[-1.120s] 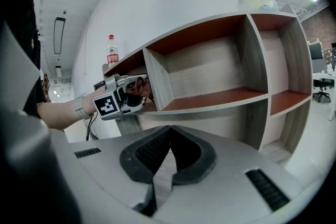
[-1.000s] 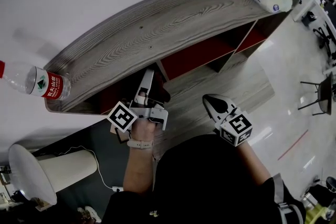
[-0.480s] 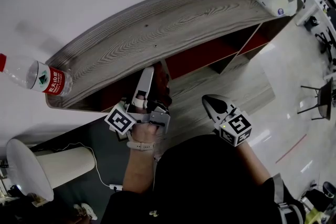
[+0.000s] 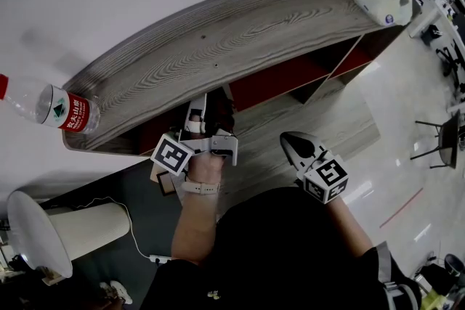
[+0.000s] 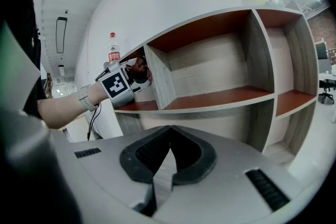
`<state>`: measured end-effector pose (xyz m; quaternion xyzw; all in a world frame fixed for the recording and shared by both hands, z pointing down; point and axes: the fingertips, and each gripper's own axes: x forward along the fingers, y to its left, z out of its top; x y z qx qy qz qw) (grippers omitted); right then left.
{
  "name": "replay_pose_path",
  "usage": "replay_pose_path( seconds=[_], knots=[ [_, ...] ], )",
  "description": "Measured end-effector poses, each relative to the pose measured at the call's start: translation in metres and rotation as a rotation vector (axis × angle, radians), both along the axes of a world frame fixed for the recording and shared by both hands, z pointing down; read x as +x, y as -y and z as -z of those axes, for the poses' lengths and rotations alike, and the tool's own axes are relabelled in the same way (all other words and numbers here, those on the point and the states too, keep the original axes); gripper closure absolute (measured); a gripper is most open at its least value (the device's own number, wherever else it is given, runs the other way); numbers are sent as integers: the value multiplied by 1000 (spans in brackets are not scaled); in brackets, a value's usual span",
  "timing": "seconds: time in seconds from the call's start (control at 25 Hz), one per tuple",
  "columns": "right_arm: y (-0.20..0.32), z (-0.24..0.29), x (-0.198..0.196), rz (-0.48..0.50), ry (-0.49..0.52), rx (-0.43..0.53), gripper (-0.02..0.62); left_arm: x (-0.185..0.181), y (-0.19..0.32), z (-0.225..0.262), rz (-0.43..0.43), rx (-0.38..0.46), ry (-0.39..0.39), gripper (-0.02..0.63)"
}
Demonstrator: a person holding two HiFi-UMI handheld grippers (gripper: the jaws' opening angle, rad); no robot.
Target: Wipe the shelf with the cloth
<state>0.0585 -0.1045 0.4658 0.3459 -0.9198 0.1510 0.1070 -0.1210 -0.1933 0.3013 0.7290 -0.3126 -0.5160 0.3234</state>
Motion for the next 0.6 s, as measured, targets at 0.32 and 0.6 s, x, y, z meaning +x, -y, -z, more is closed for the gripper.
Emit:
replay_pose_path(
  seconds=[0.32,0.6],
  knots=[
    [1,0,-2,11,-2,5,598,-41,18,-17,149,-69,-34,537],
    [4,-2,-12,42,-1,-6,598,-79,12,-11,257,-64,37,537]
  ],
)
